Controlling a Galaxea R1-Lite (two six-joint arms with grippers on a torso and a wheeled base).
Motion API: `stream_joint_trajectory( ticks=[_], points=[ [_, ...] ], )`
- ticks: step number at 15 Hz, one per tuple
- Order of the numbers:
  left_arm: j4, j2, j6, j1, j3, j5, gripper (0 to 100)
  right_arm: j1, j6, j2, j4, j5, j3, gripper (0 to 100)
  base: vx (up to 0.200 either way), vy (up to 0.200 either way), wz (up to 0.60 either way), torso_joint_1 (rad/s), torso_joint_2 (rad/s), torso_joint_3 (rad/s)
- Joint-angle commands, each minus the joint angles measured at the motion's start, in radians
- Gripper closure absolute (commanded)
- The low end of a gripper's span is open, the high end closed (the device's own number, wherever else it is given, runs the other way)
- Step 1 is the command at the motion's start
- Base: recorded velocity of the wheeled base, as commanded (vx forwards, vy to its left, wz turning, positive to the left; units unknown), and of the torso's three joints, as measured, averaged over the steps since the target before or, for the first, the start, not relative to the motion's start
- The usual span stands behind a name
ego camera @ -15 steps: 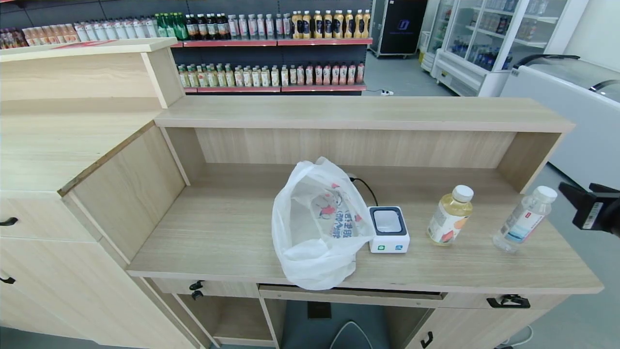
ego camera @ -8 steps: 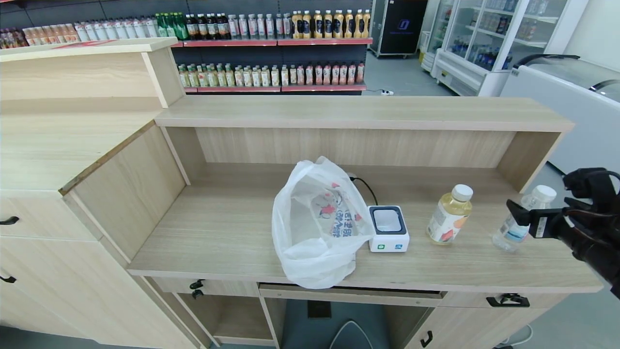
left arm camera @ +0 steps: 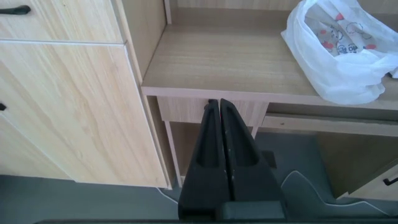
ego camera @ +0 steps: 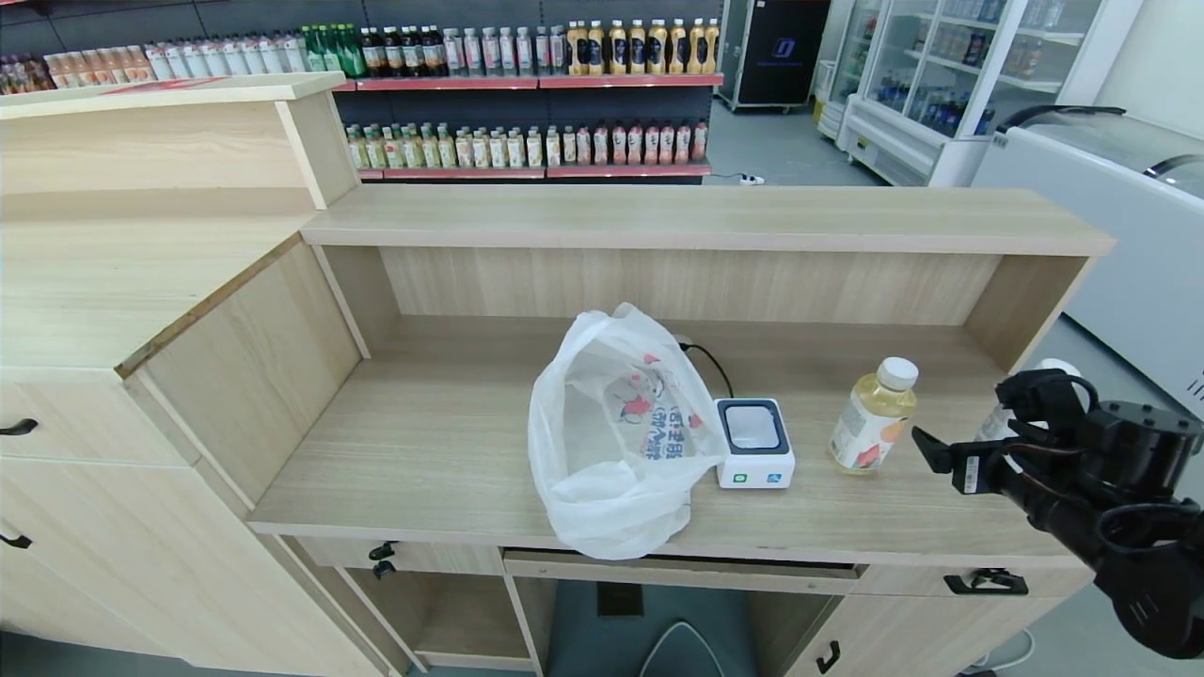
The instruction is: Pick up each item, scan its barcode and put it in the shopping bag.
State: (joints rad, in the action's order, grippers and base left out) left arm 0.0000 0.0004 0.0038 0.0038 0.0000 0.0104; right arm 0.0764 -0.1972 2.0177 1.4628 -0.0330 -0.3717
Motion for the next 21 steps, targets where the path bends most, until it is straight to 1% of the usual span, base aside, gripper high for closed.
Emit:
stream_joint_trajectory(
  ticks=[1, 5, 11, 15, 17, 21],
  points=[
    [0.0, 0.0, 0.001, 0.001, 0.0, 0.0, 100, -0.018, -0.002, 0.059, 0.024, -0.012, -0.01, 0, 0.0, 0.0, 0.0, 0.0, 0.0, 0.0],
    [0.0, 0.0, -0.001, 0.001, 0.0, 0.0, 100, -0.04, -0.004, 0.131, 0.039, -0.012, -0.092, 0, 0.0, 0.0, 0.0, 0.0, 0.0, 0.0],
    [0.0, 0.0, -0.001, 0.001, 0.0, 0.0, 100, -0.106, -0.004, 0.243, 0.036, -0.03, -0.23, 0, 0.0, 0.0, 0.0, 0.0, 0.0, 0.0],
    [0.0, 0.0, 0.001, 0.001, 0.0, 0.0, 100, -0.144, -0.004, 0.277, 0.022, -0.033, -0.28, 0, 0.0, 0.0, 0.0, 0.0, 0.0, 0.0],
    [0.0, 0.0, -0.001, 0.001, 0.0, 0.0, 100, -0.15, -0.004, 0.293, -0.002, -0.033, -0.317, 0, 0.0, 0.0, 0.0, 0.0, 0.0, 0.0],
    [0.0, 0.0, -0.001, -0.001, 0.0, 0.0, 100, -0.159, -0.005, 0.335, -0.005, -0.035, -0.378, 0, 0.0, 0.0, 0.0, 0.0, 0.0, 0.0]
  ],
)
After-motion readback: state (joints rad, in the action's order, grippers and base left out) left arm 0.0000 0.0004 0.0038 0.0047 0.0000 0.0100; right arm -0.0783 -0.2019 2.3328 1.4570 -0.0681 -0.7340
